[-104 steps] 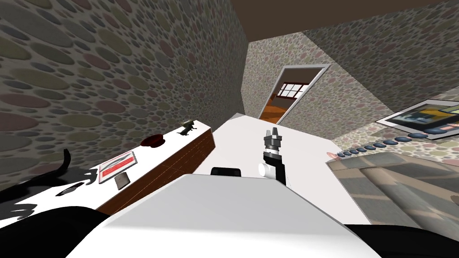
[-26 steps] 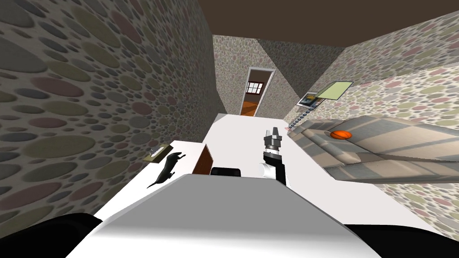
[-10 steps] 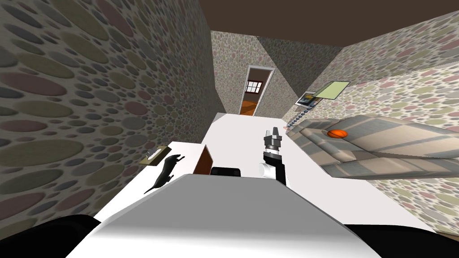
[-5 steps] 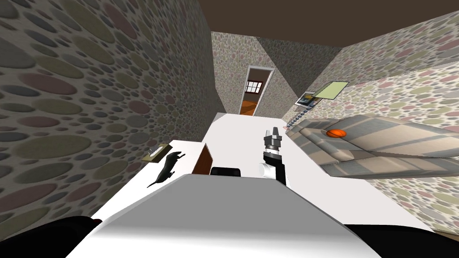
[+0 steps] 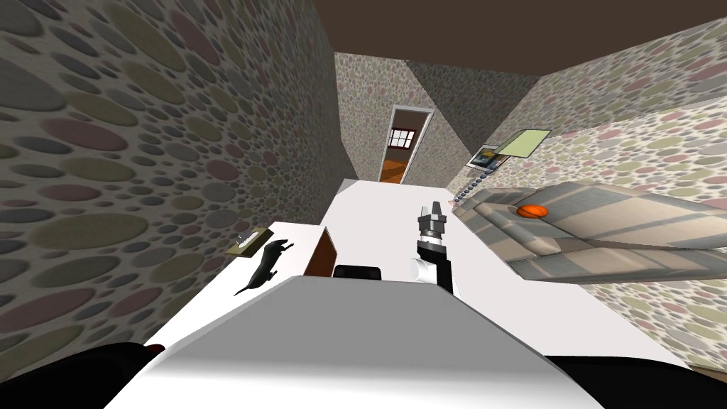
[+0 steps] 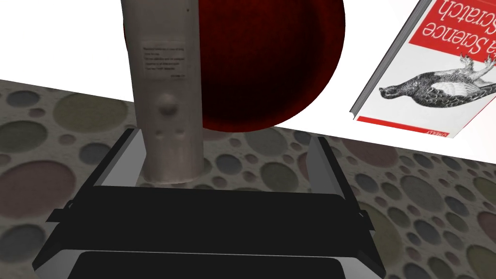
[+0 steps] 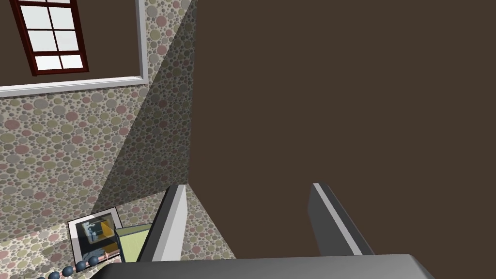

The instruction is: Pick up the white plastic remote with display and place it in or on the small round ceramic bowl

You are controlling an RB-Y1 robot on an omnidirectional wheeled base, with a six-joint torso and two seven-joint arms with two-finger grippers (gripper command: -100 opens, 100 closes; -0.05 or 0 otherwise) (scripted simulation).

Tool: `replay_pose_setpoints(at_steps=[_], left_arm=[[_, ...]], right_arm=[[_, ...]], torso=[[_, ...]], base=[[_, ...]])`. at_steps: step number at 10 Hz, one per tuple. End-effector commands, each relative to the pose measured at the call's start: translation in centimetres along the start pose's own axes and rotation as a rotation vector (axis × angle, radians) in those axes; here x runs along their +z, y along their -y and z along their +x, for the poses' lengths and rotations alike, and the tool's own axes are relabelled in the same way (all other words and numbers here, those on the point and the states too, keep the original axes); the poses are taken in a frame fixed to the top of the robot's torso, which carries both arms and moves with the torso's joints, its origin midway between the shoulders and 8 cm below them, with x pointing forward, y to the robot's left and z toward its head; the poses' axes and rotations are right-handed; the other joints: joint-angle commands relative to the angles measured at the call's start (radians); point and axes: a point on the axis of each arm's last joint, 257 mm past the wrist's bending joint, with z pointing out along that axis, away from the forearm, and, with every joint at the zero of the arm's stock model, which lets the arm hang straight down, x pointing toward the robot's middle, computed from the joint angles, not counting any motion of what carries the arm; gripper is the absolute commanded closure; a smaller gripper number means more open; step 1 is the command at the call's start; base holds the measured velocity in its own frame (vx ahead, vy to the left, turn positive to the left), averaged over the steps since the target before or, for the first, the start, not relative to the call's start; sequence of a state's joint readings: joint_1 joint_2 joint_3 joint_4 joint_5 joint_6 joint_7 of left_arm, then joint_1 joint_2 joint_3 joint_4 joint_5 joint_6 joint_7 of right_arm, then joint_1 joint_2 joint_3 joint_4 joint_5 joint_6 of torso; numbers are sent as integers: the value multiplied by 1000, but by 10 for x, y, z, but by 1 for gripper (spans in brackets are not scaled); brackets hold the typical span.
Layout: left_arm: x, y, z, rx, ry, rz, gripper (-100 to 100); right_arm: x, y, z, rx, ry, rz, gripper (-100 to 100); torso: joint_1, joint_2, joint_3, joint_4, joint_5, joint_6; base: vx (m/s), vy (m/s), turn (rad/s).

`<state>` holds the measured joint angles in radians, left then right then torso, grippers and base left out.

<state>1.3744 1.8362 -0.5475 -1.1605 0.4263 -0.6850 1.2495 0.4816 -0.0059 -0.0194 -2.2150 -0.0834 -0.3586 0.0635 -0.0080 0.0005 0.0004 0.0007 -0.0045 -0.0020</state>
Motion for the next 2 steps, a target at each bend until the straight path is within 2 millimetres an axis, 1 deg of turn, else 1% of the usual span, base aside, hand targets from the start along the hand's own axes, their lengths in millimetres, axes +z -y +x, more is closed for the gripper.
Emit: replay_pose_setpoints(at_steps=[1, 2], left_arm=[[0, 0, 0, 0, 0, 0, 0], [0, 0, 0, 0, 0, 0, 0]], right_arm=[[0, 0, 0, 0, 0, 0, 0], [0, 0, 0, 0, 0, 0, 0]], torso=[[0, 0, 0, 0, 0, 0], [0, 0, 0, 0, 0, 0]], base=[[0, 0, 0], [0, 0, 0]])
